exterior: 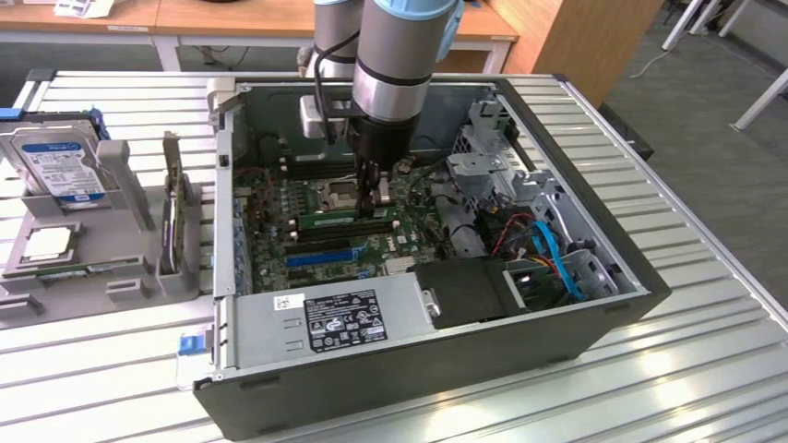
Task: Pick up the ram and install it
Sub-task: 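Insert the ram into the slot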
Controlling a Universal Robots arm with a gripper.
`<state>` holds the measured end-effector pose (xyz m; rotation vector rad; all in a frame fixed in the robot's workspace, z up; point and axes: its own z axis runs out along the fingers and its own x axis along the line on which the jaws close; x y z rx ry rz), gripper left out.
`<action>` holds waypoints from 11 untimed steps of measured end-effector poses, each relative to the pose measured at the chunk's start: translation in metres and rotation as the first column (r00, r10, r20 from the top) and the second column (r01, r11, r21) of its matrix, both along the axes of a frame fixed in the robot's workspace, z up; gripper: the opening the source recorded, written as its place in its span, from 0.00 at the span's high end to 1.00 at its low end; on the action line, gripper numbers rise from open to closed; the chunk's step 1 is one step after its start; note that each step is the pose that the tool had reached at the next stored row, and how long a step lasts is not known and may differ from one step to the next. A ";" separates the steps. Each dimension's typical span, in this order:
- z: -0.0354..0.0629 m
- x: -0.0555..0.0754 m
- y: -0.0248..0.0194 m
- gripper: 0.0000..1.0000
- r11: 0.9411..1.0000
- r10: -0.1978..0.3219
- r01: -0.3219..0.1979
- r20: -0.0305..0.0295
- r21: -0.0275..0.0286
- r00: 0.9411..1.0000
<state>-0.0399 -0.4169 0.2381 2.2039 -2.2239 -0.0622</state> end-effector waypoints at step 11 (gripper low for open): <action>-0.0004 0.000 -0.0001 0.88 1.000 -0.005 0.005 0.000 0.001 1.000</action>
